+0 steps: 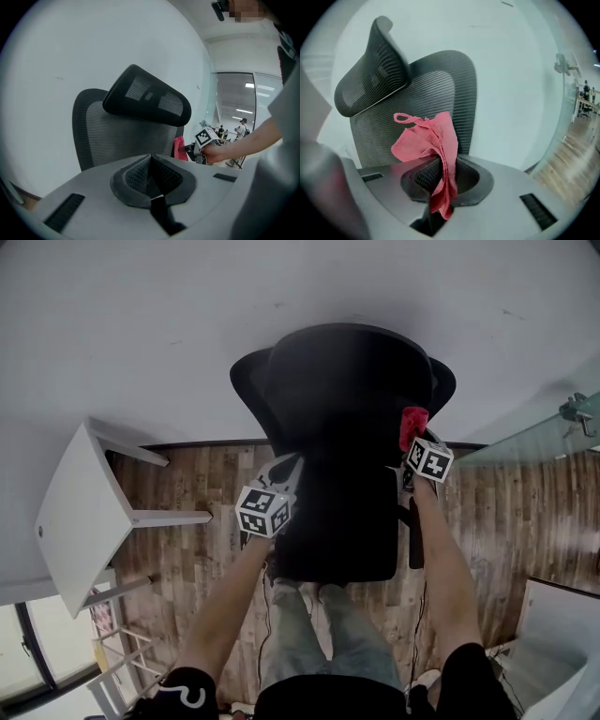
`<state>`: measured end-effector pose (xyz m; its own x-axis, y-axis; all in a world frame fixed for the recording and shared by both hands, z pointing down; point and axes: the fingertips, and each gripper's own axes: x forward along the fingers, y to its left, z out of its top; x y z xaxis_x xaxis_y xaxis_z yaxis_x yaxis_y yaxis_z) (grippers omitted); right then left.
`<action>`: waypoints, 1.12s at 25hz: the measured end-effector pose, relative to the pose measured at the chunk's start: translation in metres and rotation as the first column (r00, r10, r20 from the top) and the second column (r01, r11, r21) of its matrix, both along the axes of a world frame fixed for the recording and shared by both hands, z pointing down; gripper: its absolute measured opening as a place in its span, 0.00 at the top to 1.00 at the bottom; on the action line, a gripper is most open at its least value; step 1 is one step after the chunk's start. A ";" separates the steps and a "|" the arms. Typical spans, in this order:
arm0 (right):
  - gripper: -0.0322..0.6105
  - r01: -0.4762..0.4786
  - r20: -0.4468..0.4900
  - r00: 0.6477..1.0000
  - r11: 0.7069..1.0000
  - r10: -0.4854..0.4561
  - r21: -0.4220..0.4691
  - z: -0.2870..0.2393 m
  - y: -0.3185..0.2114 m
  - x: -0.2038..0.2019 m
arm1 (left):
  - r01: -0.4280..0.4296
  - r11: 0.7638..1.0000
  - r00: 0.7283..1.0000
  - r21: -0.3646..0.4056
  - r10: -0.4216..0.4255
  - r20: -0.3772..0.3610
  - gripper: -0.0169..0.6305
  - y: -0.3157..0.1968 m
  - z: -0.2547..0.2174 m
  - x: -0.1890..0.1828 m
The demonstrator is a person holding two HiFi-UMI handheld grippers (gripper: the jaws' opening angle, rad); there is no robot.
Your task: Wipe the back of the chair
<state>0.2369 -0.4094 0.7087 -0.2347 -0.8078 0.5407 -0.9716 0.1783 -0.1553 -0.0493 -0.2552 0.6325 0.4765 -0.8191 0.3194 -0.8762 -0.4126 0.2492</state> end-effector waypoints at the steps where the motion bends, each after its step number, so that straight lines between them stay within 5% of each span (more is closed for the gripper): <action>1: 0.84 -0.025 -0.003 1.000 1.000 0.025 -0.003 0.000 0.000 0.014 | -0.009 1.000 1.000 0.004 0.009 -0.002 0.94 -0.001 -0.001 0.005; 6: 0.84 -0.117 0.026 0.993 0.993 0.117 -0.015 -0.003 0.008 0.061 | -0.039 0.999 0.999 0.008 0.039 -0.008 0.94 -0.004 -0.001 0.019; 12: 0.84 -0.052 0.022 0.998 0.999 0.051 0.016 -0.002 0.030 0.048 | -0.067 0.998 0.998 0.000 0.067 -0.016 0.94 -0.001 0.008 0.025; 28: 0.84 0.242 0.129 0.960 0.969 -0.247 0.052 0.011 0.079 -0.200 | 0.000 0.999 0.999 -0.033 0.002 0.040 0.94 0.032 0.035 -0.098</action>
<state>0.0373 -0.3308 0.7198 -0.4955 -0.7350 0.4628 -0.8686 0.4157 -0.2697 -0.1472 -0.2234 0.6673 0.4636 -0.8072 0.3653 -0.8854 -0.4057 0.2271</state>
